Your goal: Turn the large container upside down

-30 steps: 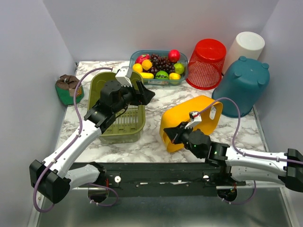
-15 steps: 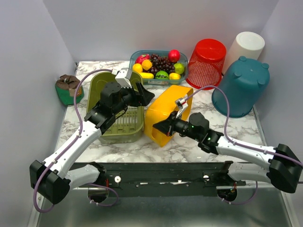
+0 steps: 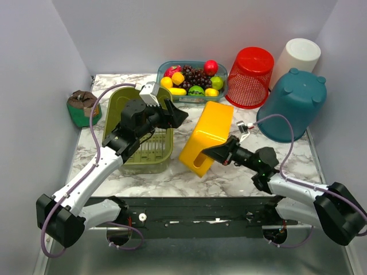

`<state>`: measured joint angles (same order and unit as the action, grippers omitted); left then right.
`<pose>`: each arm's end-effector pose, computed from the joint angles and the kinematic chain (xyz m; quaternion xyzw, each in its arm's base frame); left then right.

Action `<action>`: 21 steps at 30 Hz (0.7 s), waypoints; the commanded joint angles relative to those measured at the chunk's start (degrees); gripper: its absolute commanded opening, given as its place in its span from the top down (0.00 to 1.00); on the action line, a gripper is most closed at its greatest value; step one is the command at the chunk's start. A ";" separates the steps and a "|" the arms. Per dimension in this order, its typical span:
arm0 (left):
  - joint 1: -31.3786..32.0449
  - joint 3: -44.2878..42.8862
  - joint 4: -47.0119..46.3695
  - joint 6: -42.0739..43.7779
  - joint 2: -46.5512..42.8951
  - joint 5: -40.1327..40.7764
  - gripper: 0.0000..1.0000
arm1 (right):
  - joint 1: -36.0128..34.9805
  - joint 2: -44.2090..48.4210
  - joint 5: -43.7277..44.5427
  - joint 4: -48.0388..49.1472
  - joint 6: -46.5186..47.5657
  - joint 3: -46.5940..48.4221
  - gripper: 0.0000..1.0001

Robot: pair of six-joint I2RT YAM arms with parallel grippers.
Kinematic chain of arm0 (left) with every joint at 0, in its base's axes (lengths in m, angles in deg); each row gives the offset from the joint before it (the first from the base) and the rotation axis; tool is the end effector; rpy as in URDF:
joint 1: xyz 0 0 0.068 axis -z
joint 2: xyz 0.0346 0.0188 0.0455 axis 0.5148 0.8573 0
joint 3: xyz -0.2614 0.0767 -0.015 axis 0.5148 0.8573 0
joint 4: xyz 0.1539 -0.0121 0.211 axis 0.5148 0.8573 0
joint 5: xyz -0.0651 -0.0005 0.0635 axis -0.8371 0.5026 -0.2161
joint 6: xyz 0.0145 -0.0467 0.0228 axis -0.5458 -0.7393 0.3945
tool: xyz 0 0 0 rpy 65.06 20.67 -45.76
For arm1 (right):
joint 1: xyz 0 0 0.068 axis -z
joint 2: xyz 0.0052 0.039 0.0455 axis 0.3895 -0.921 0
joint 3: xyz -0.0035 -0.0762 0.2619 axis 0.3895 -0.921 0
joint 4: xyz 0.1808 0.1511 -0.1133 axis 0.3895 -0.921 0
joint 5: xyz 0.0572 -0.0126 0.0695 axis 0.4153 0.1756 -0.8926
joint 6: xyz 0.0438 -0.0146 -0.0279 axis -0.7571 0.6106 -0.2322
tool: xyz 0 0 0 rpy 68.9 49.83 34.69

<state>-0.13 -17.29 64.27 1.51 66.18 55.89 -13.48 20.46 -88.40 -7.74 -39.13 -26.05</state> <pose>0.2172 -0.1371 0.3630 0.0315 0.7682 -0.4020 0.4972 0.1611 0.1404 0.2371 -0.1055 0.6224 0.6494 0.4240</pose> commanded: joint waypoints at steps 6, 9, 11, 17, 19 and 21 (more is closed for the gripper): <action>-0.35 2.13 -4.56 -2.94 2.38 -5.97 0.15 | 10.83 -7.84 1.33 36.62 -20.78 -16.94 0.99; -0.27 1.78 -5.96 -3.03 3.09 -7.29 0.15 | 13.46 -3.63 3.54 36.54 -23.15 -20.72 0.99; -0.27 2.04 -6.75 -3.46 3.44 -7.56 0.16 | 14.69 -0.20 1.09 35.75 -22.96 -20.12 0.98; -0.27 2.48 -8.86 -4.35 4.06 -8.52 0.16 | 14.69 2.45 0.39 36.71 -26.75 -16.52 0.97; -0.27 2.48 -8.95 -4.35 3.97 -8.44 0.16 | 14.69 2.02 -1.45 36.62 -26.49 -13.73 0.97; -0.27 2.74 -9.13 -4.44 3.62 -8.26 0.16 | 14.69 1.57 -1.90 36.71 -27.28 -11.95 0.98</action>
<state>-0.18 -15.20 57.30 -2.38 70.03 49.33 1.29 23.08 -87.77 13.66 -60.68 -38.10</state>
